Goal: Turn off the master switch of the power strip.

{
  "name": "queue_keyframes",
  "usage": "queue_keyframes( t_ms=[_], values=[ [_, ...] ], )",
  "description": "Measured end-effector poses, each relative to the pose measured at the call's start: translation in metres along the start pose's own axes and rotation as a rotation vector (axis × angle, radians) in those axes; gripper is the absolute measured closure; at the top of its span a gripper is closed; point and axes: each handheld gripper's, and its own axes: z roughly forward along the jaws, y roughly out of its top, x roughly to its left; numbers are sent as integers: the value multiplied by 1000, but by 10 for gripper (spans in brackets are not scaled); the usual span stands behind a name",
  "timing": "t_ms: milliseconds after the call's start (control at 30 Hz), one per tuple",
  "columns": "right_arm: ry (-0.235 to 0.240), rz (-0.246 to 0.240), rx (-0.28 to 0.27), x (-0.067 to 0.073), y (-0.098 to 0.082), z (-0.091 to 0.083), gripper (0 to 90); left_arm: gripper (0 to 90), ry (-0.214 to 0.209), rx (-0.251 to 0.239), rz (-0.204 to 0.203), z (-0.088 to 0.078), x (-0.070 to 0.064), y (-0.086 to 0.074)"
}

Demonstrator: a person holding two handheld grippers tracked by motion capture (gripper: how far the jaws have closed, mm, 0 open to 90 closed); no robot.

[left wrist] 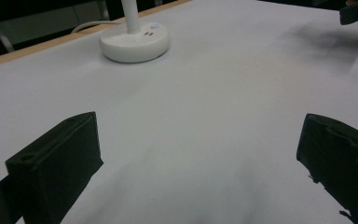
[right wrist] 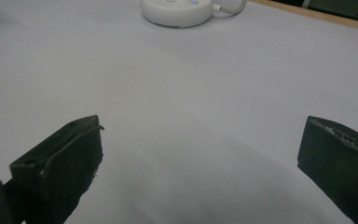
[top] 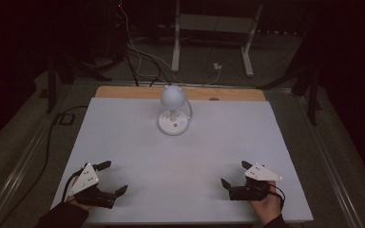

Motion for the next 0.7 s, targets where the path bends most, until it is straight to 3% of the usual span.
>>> queue_keyframes(
  t_ms=[200,367,700],
  values=[
    [23,26,7,1,2,2,0,3,-6,5,0,1,-1,0],
    [-3,17,20,4,6,0,0,2,2,15,3,1,-1,-1],
    [14,18,64,8,16,2,0,3,-9,12,-4,2,-2,0]
  ],
)
